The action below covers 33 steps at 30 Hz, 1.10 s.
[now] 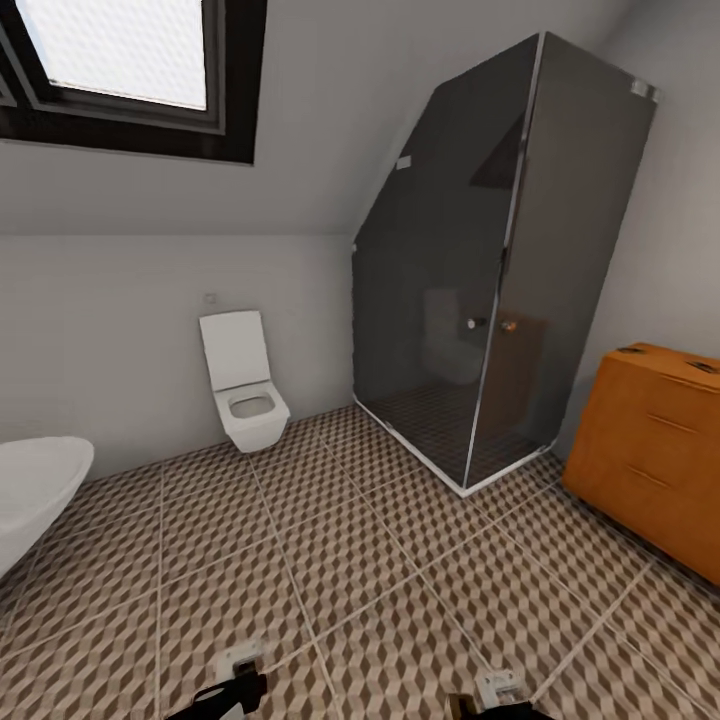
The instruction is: Take the four mousetraps from the cabinet in the bathroom and place them on the bathroom floor. Make sure all four end up on the same floor surface, and ensure that at least two of them are either under or directly next to the same bathroom sink.
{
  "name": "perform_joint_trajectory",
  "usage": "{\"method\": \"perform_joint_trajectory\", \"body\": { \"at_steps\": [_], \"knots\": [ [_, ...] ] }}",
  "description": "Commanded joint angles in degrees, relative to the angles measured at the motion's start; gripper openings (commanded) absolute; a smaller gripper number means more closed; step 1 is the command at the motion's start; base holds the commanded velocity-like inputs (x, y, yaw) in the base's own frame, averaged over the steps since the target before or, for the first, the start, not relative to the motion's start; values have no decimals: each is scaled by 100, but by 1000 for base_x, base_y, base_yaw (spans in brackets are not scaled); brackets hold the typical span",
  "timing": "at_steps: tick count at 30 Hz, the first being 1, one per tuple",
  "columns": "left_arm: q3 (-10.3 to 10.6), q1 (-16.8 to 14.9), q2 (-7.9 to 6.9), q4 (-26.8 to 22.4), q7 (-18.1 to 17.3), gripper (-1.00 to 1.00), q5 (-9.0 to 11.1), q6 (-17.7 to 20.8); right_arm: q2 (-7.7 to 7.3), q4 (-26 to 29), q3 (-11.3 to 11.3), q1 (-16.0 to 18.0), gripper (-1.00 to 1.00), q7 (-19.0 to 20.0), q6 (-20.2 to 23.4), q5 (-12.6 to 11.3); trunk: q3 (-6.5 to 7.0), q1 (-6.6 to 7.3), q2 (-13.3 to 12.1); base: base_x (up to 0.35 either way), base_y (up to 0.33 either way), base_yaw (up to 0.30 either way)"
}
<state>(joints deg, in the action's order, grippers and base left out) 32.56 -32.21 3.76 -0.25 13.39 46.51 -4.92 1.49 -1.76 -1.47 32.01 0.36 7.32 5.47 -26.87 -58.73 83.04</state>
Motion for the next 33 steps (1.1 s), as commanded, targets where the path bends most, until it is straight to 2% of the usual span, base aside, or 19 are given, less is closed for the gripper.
{"method": "perform_joint_trajectory", "body": {
  "at_steps": [1, 8, 18, 33],
  "knots": [
    [48, -1, 2, -1, 31, -100, 33, -9, 0, -6, -11, 7, -100, 8, 10, 35, -6, 0, 3, 0, 0, 300],
    [48, 4, 2, -1, 32, -100, 33, -9, -2, -5, -6, 7, -100, -32, 12, 41, -6, 0, 3, 0, 0, 287],
    [48, 4, 2, 1, 32, -100, 33, -9, 0, -5, -5, 7, -100, -42, 22, 38, -6, 0, 3, 0, 0, 121],
    [48, 4, 2, -1, 32, -100, 33, -9, -2, -4, -2, 7, -100, -53, 17, 42, -6, 0, 3, 0, 0, 287]
  ]
}}
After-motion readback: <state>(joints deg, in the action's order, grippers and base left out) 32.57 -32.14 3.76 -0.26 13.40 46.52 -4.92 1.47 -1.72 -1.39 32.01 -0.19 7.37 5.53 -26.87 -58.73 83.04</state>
